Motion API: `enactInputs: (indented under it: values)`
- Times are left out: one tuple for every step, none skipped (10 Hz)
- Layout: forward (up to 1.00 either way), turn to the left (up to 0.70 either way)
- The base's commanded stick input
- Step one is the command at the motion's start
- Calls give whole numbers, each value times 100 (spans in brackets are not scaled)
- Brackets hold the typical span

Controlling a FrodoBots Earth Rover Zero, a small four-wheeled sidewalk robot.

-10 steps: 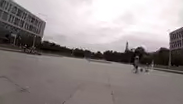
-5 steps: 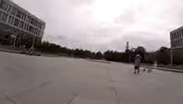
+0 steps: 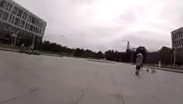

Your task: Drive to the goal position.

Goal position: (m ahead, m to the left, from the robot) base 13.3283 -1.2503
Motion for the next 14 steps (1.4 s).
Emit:
enactInputs:
  values:
    - [70,0]
    - [70,0]
    - [70,-2]
    - [70,-2]
    - [70,-2]
    - [70,-1]
    - [70,0]
    - [70,-2]
    - [70,0]
    - [70,0]
    - [70,-1]
    - [70,-1]
    - [70,-1]
    - [70,-12]
